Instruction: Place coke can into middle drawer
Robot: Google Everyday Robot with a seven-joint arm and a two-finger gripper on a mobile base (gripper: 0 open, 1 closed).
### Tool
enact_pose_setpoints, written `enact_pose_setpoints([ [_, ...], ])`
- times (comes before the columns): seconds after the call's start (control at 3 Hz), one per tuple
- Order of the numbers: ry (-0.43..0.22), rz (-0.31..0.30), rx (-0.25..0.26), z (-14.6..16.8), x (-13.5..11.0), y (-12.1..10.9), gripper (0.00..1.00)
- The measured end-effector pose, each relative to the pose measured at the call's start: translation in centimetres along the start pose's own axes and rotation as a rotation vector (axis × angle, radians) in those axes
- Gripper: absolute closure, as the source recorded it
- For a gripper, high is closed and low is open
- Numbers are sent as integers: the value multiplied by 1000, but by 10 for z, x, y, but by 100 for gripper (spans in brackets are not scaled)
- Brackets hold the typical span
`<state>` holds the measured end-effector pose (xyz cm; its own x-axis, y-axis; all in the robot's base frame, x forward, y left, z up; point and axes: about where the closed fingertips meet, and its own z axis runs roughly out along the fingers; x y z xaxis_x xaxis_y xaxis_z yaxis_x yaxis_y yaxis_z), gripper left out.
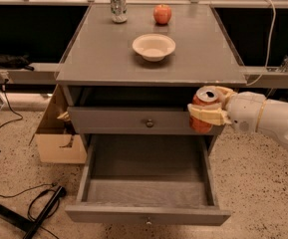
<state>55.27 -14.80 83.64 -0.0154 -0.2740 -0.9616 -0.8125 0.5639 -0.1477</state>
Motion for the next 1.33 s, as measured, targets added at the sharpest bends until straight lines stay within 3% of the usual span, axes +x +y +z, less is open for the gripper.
enact_pose_setpoints([
  [0.33, -6, 8, -13, 17, 19, 3, 100],
  [1.33, -137, 47, -46, 103, 181, 59, 100],
])
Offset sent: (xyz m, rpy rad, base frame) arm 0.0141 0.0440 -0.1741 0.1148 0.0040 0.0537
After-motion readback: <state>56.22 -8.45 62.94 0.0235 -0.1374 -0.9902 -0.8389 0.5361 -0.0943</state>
